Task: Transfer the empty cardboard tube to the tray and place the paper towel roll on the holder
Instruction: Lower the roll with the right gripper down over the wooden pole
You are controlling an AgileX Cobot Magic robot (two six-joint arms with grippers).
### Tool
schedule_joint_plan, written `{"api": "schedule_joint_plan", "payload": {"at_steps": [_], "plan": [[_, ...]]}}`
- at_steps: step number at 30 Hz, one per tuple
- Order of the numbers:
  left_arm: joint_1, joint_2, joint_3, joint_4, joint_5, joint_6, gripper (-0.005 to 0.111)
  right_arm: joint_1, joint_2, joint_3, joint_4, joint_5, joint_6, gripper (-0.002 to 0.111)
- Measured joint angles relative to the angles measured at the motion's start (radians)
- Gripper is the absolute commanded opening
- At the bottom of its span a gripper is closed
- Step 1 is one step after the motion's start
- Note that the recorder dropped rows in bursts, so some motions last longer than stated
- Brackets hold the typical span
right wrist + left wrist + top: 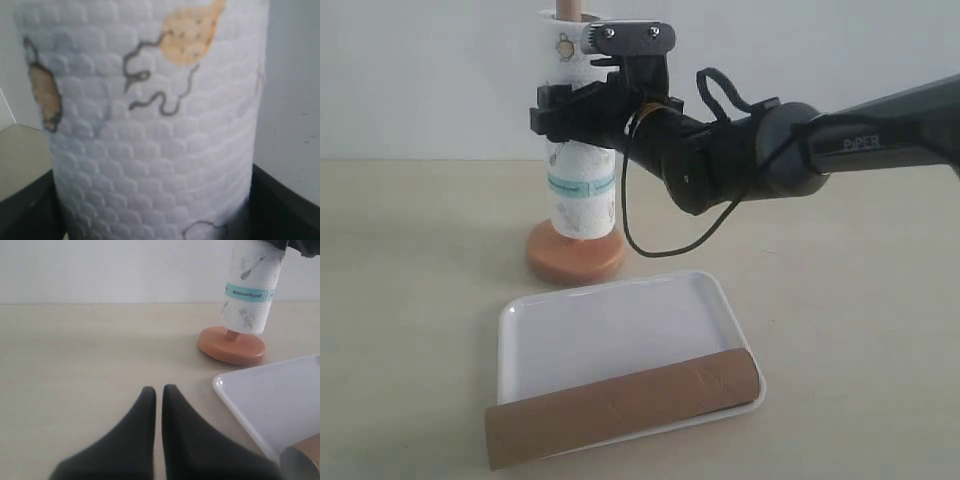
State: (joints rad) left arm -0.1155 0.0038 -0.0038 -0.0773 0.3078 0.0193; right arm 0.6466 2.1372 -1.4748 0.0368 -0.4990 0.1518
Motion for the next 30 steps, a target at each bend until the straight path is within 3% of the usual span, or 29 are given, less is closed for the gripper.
{"api": "schedule_joint_plan", "payload": {"at_steps": [3,9,12,15,24,30], "plan": [[0.0,0.0,0.0,0.0,0.0,0.0,0.004,0.0,0.007,0.0,0.0,-0.002,-0.006,0.014],[0.0,0.0,0.0,0.0,0.0,0.0,0.004,0.0,0.008,0.0,0.0,0.024,-0.008,0.075],[0.0,0.0,0.0,0.0,0.0,0.0,0.004,0.0,0.011,0.0,0.0,0.043,-0.008,0.092],[0.0,0.0,0.0,0.0,0.0,0.0,0.004,0.0,0.011,0.0,0.0,0.035,-0.008,0.098],[0.0,0.0,0.0,0.0,0.0,0.0,0.004,0.0,0.004,0.0,-0.003,0.027,-0.008,0.097],[0.0,0.0,0.0,0.0,0.0,0.0,0.004,0.0,-0.107,0.0,-0.001,0.12,-0.008,0.097]]}}
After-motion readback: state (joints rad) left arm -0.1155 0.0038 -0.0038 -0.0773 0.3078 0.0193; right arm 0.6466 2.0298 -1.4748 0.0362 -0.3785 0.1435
